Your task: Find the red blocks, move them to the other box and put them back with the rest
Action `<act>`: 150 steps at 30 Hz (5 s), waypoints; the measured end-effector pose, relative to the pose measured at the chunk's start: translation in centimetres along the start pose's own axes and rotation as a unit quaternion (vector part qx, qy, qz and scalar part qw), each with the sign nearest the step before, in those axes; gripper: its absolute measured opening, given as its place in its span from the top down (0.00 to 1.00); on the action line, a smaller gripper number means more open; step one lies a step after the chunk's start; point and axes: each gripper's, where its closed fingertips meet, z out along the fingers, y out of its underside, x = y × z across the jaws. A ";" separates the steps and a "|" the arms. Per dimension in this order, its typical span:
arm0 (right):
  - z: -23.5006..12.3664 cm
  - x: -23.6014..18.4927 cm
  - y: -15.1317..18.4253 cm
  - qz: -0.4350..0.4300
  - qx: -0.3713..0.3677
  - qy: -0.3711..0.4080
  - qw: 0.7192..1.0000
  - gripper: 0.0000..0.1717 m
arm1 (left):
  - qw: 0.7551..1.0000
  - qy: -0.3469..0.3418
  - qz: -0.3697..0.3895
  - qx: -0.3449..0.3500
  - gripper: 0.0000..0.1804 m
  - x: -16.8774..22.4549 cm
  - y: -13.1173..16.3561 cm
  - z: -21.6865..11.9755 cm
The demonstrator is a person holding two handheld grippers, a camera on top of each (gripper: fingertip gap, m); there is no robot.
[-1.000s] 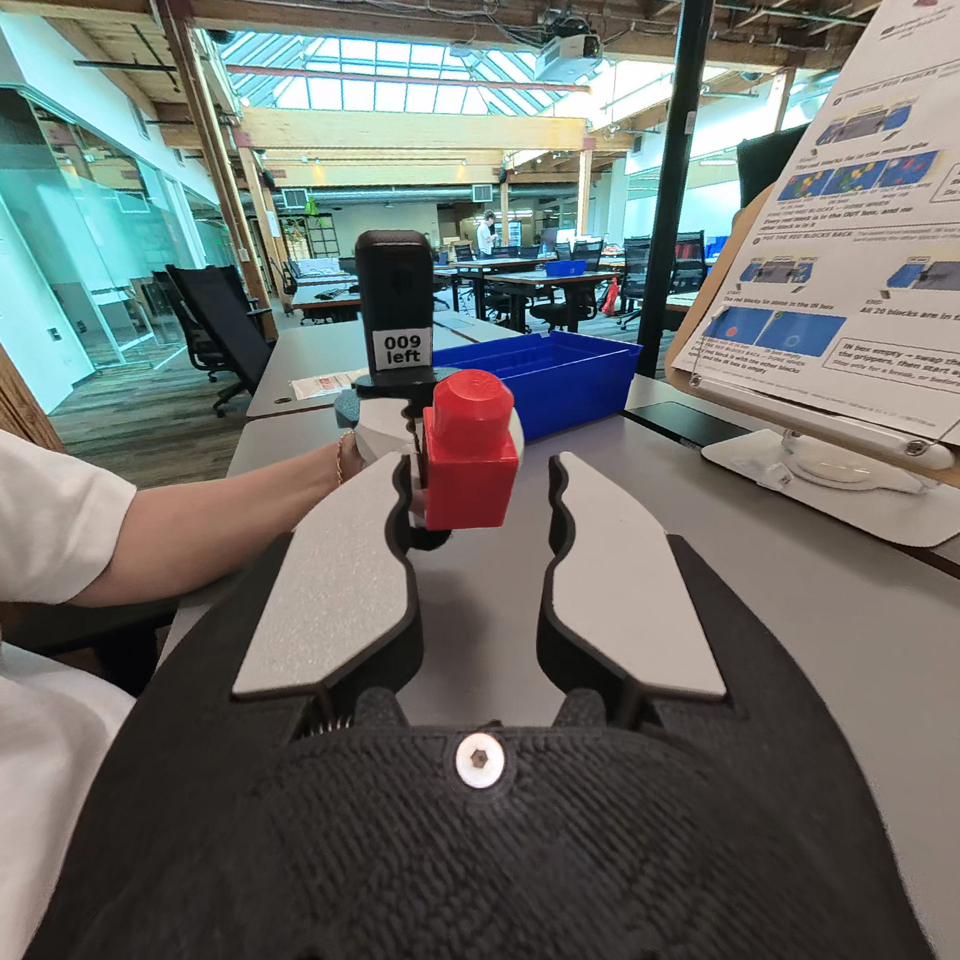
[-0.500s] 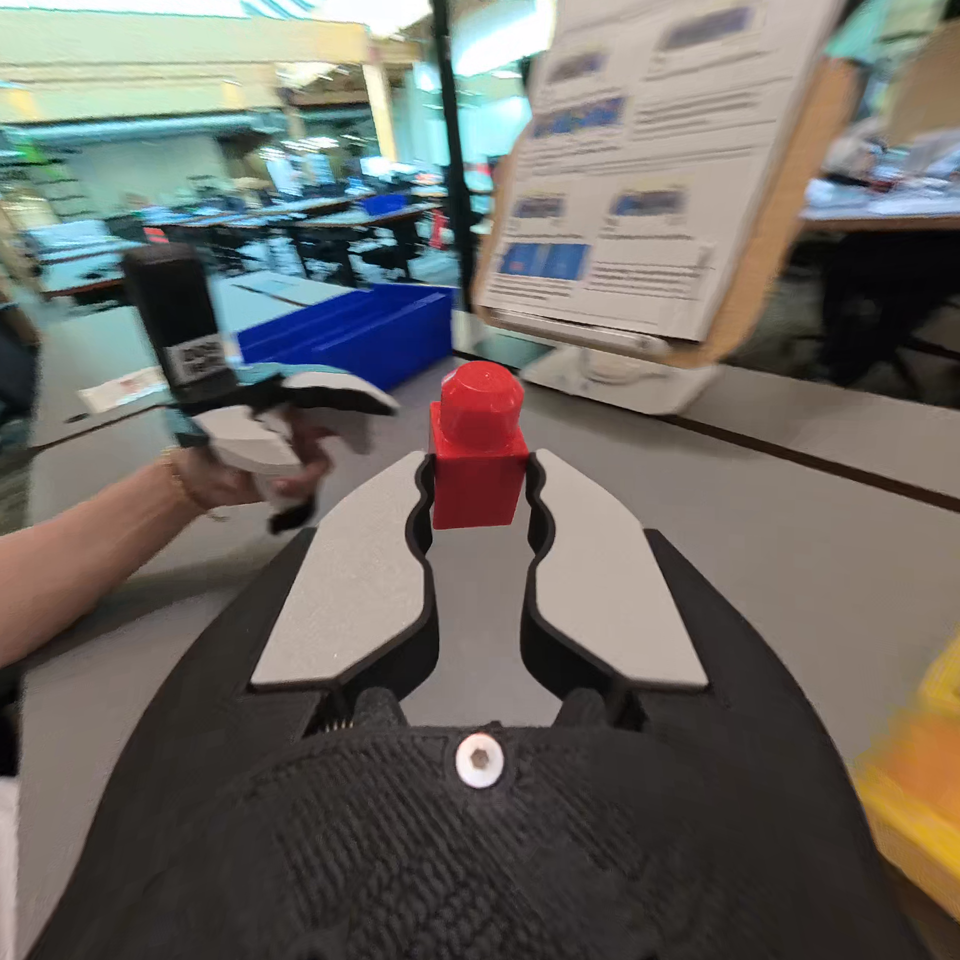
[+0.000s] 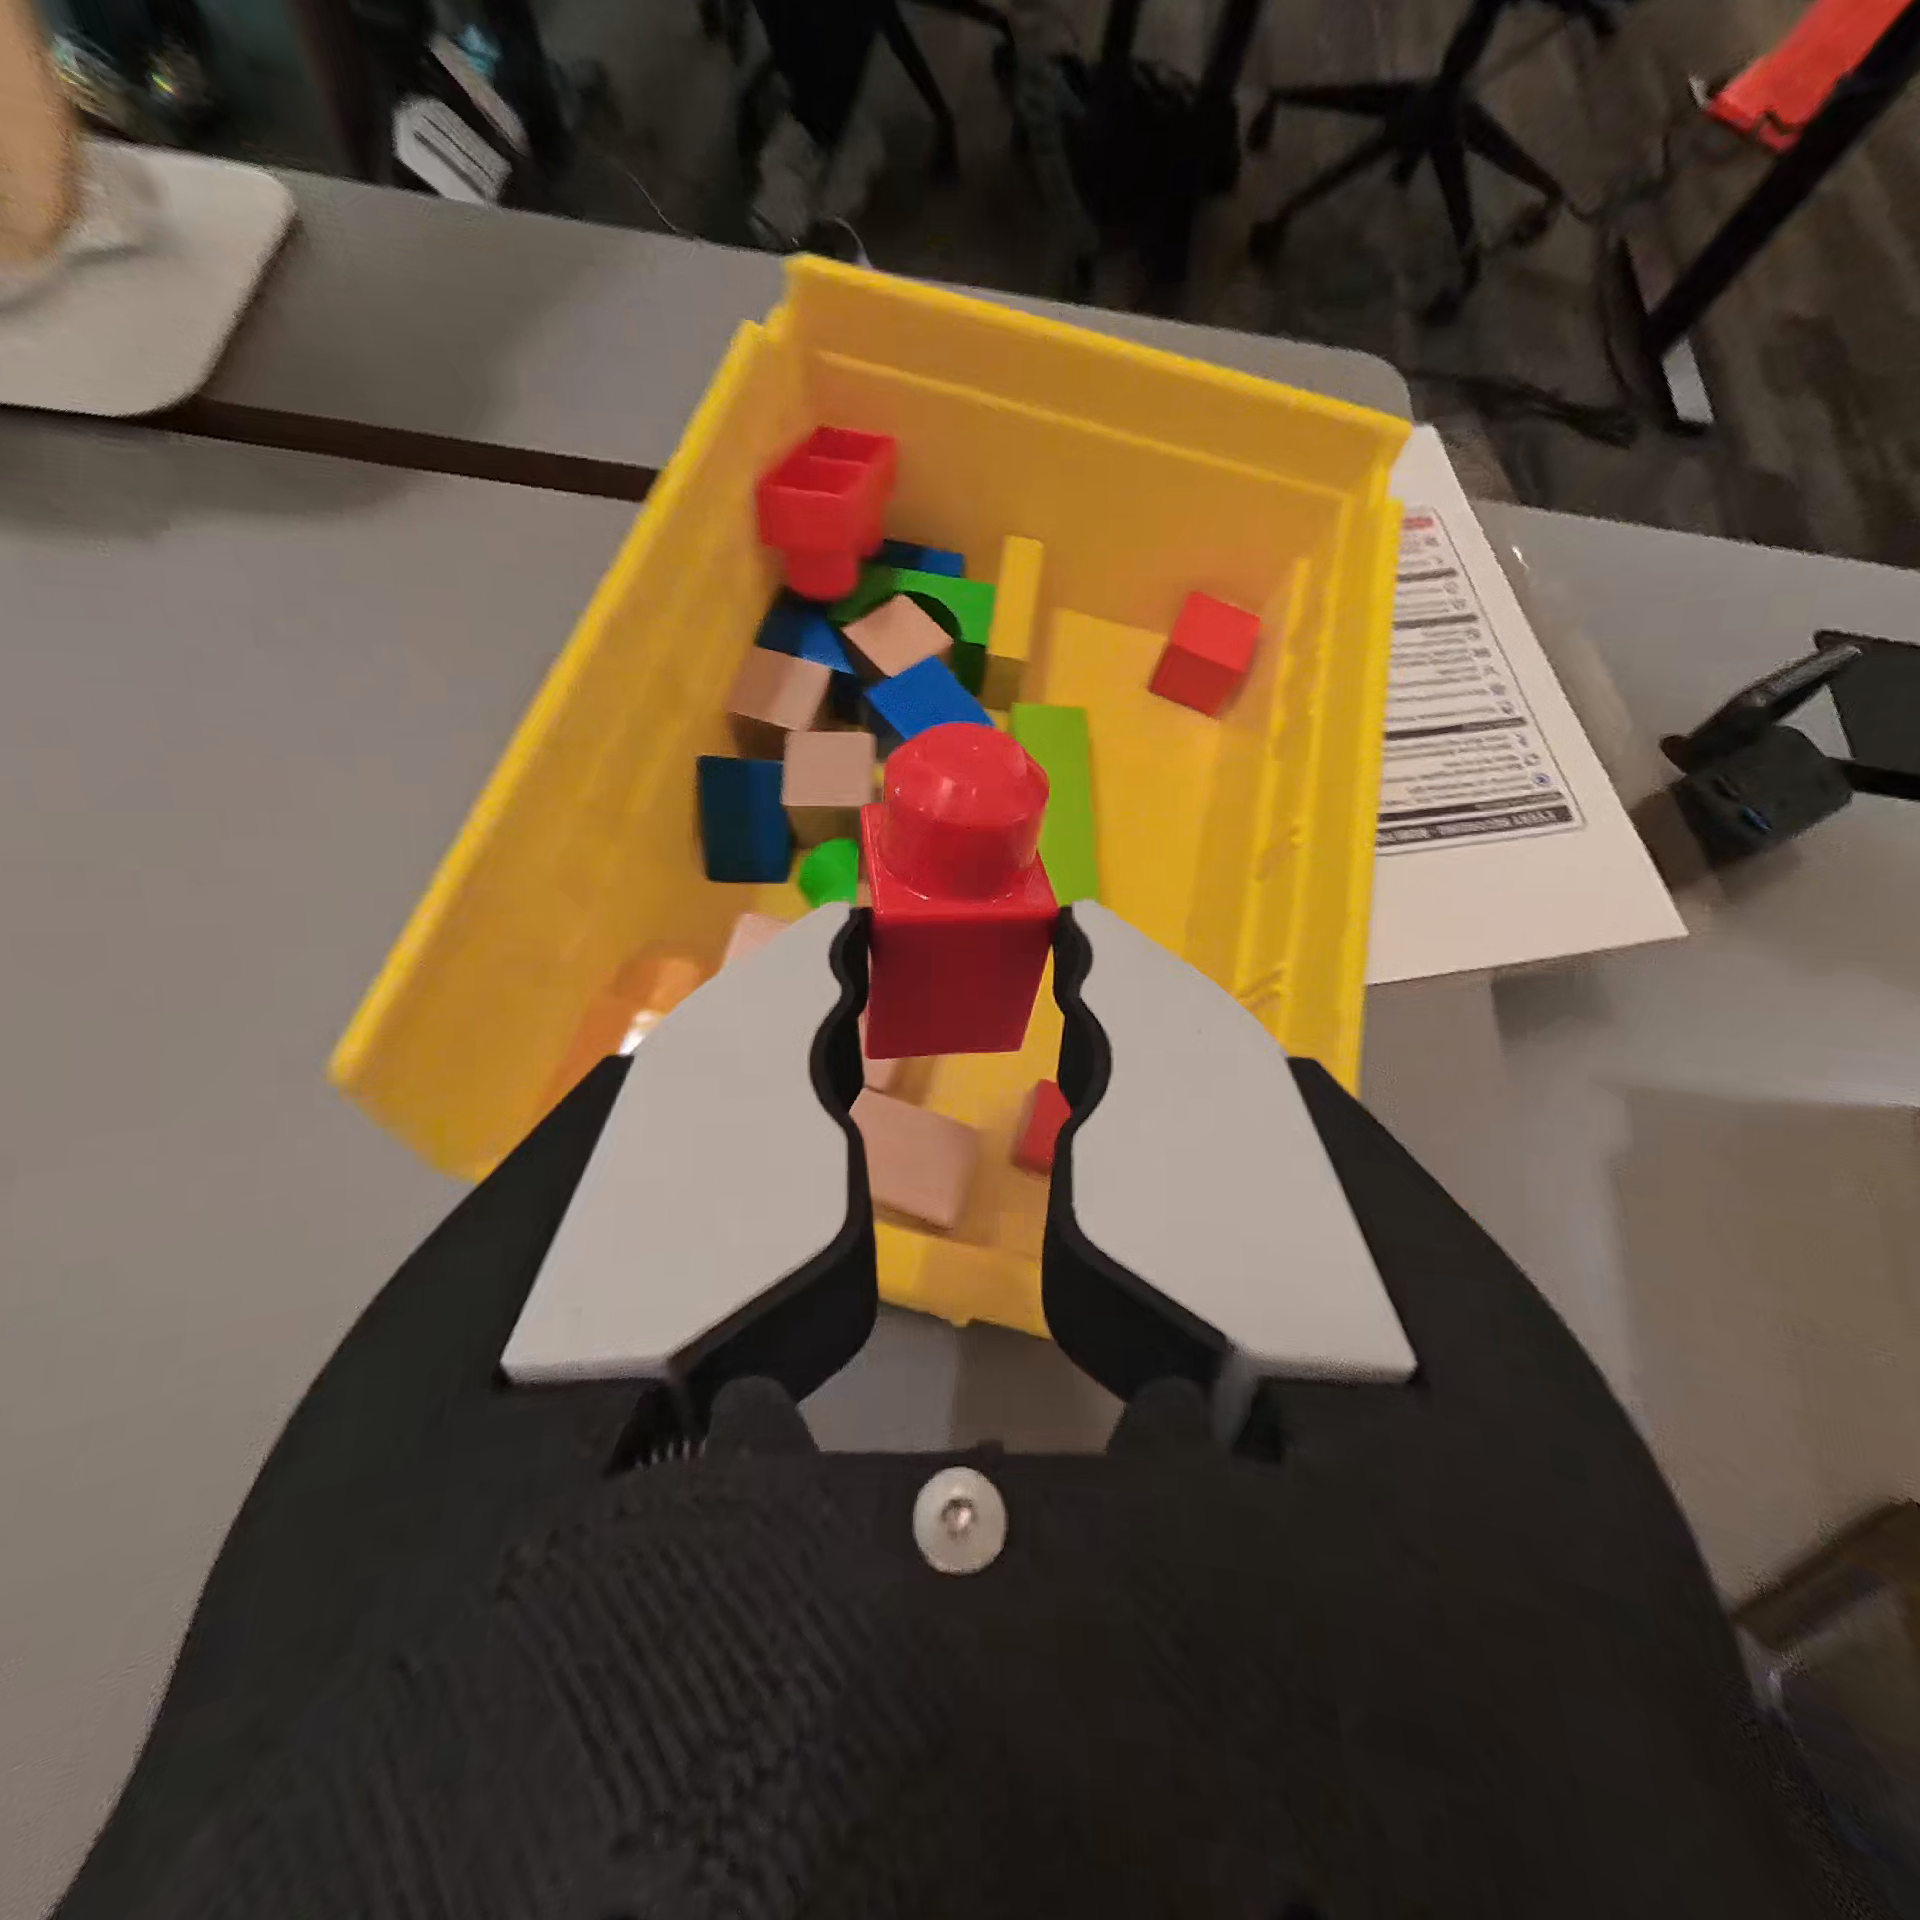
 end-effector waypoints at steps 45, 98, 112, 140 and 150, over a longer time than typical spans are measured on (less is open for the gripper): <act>-7.9 -17.8 0.0 -0.086 0.236 -0.158 0.955 0.69 | 0.810 -0.422 -0.144 -0.381 0.68 -20.6 2.2 -33.9; -7.1 -18.0 0.8 -0.106 0.220 -0.173 0.954 0.66 | 0.666 -0.433 -0.473 -0.381 0.87 -23.9 8.8 -38.2; -13.0 -30.1 -0.8 -0.262 0.385 -0.316 0.826 0.63 | 0.927 -0.028 -0.357 -0.109 0.88 -8.3 -7.8 -14.0; -15.0 -34.2 2.0 -0.405 0.427 -0.335 0.735 0.87 | 0.870 0.261 -0.412 -0.076 0.88 6.7 -6.0 0.8; -11.9 -21.5 -1.4 -0.226 0.334 -0.180 0.897 0.87 | 0.961 -0.098 -0.231 -0.113 0.62 -2.9 2.6 0.7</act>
